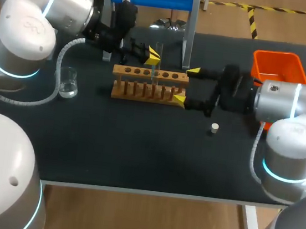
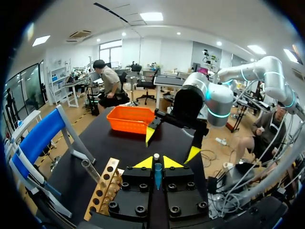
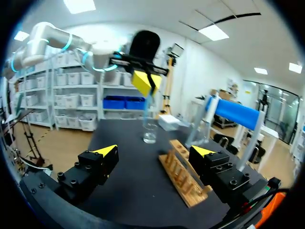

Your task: Invert the test tube, pick up the pipette, mount the tip to pipette, aspirate from beaker and dispense into the tube, eject the tip, return the pipette, and cap with the stopper.

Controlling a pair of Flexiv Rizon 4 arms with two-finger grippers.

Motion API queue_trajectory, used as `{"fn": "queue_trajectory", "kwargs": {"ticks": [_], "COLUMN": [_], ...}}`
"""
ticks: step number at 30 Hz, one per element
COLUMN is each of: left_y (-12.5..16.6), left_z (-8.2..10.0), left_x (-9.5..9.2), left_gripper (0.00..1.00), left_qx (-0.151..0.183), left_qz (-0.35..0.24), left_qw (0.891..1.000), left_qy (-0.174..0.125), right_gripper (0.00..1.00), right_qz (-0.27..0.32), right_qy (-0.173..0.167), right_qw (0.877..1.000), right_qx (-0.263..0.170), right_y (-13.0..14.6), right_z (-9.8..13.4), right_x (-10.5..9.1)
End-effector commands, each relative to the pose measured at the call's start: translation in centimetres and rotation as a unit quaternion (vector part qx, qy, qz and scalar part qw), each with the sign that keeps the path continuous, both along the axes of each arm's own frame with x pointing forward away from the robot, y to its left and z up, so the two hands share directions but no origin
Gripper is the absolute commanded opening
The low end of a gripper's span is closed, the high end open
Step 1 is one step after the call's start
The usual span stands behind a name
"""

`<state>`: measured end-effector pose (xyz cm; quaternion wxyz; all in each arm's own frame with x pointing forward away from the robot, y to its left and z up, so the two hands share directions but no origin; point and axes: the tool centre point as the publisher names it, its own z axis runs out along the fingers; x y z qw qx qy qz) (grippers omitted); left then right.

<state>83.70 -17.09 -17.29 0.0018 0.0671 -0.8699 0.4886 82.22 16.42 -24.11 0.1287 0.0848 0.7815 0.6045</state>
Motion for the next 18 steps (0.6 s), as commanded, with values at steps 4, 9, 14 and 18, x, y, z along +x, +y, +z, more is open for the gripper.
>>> {"fn": "queue_trajectory", "kwargs": {"ticks": [4, 9, 14, 18], "left_y": [0.0, 0.0, 0.0, 0.0], "left_z": [0.1, 0.1, 0.1, 0.1], "left_x": [0.0, 0.0, 0.0, 0.0], "left_gripper": [0.0, 0.0, 0.0, 0.0], "left_qx": [0.002, 0.002, 0.002, 0.002], "left_qz": [0.0, 0.0, 0.0, 0.0], "left_qw": [1.0, 1.0, 1.0, 1.0], "left_qy": [0.001, 0.001, 0.001, 0.001], "right_gripper": [1.0, 1.0, 0.9, 0.71], "right_qz": [0.095, 0.111, 0.124, 0.135], "right_qy": [-0.001, -0.002, 0.001, 0.013], "right_qw": [0.994, 0.992, 0.989, 0.987], "right_qx": [0.051, 0.067, 0.078, 0.09], "right_y": [0.2, 1.5, 2.8, 3.7], "right_z": [1.3, 1.9, 2.2, 2.5], "right_x": [-0.6, -0.4, -0.1, 0.2]}}
